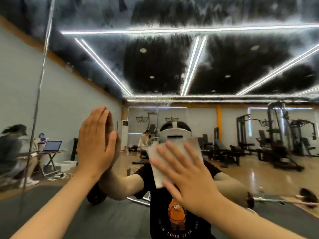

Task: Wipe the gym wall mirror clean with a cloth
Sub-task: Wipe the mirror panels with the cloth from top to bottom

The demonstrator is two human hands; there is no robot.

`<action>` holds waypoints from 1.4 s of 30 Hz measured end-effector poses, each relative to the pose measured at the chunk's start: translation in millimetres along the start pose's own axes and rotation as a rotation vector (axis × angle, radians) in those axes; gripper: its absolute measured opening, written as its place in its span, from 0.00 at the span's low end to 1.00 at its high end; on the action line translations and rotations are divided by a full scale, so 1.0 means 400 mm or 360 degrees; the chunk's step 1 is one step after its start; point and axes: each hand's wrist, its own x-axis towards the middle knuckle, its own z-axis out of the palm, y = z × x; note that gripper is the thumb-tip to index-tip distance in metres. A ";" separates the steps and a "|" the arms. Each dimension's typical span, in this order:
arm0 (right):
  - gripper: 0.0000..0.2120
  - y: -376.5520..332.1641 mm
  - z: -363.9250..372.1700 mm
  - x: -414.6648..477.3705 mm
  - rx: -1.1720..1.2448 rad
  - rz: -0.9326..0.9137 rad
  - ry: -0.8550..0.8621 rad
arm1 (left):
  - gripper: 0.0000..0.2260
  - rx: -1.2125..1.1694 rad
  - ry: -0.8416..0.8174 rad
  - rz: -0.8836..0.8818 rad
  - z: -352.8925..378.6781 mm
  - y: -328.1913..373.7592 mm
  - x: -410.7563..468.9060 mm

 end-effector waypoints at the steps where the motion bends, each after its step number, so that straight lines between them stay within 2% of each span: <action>1: 0.29 -0.002 0.002 -0.016 -0.0032 -0.0096 -0.0013 | 0.29 -0.0013 -0.0020 -0.0024 0.005 -0.004 -0.007; 4: 0.28 0.043 -0.004 -0.015 -0.0069 -0.0323 -0.0016 | 0.30 -0.0023 -0.0040 -0.0032 0.010 -0.002 -0.012; 7: 0.28 0.102 -0.015 0.032 -0.0054 -0.0351 -0.0005 | 0.29 -0.0034 -0.0044 -0.0010 0.007 -0.004 -0.009; 9: 0.28 0.142 -0.025 0.093 -0.0055 -0.0218 0.0046 | 0.29 -0.0051 -0.0034 -0.0008 0.008 -0.005 -0.011; 13: 0.29 0.207 -0.062 0.288 -0.0036 0.0241 0.0089 | 0.27 -0.0071 0.0003 0.0003 0.013 -0.006 -0.011; 17: 0.29 0.194 -0.092 0.459 0.0060 0.0678 0.0086 | 0.26 -0.0127 0.0047 0.0031 0.018 -0.012 -0.011; 20: 0.27 0.127 -0.087 0.511 0.0068 0.0721 0.0059 | 0.26 -0.0178 0.0055 0.0033 0.019 -0.015 -0.012; 24: 0.28 -0.003 -0.044 0.444 0.0040 0.0369 0.0027 | 0.26 -0.0238 0.0066 0.0028 0.018 -0.019 -0.016; 32: 0.29 -0.161 0.023 0.222 0.0029 0.0208 0.0001 | 0.23 -0.0333 0.0073 0.0015 0.016 -0.021 -0.017; 38: 0.28 -0.111 0.027 0.101 0.0004 0.0165 0.0036 | 0.25 -0.0298 0.0050 -0.0023 0.016 -0.019 -0.017; 42: 0.27 0.007 0.002 -0.027 -0.0059 0.0305 -0.0004 | 0.25 -0.0227 0.0009 -0.0037 0.013 -0.014 -0.018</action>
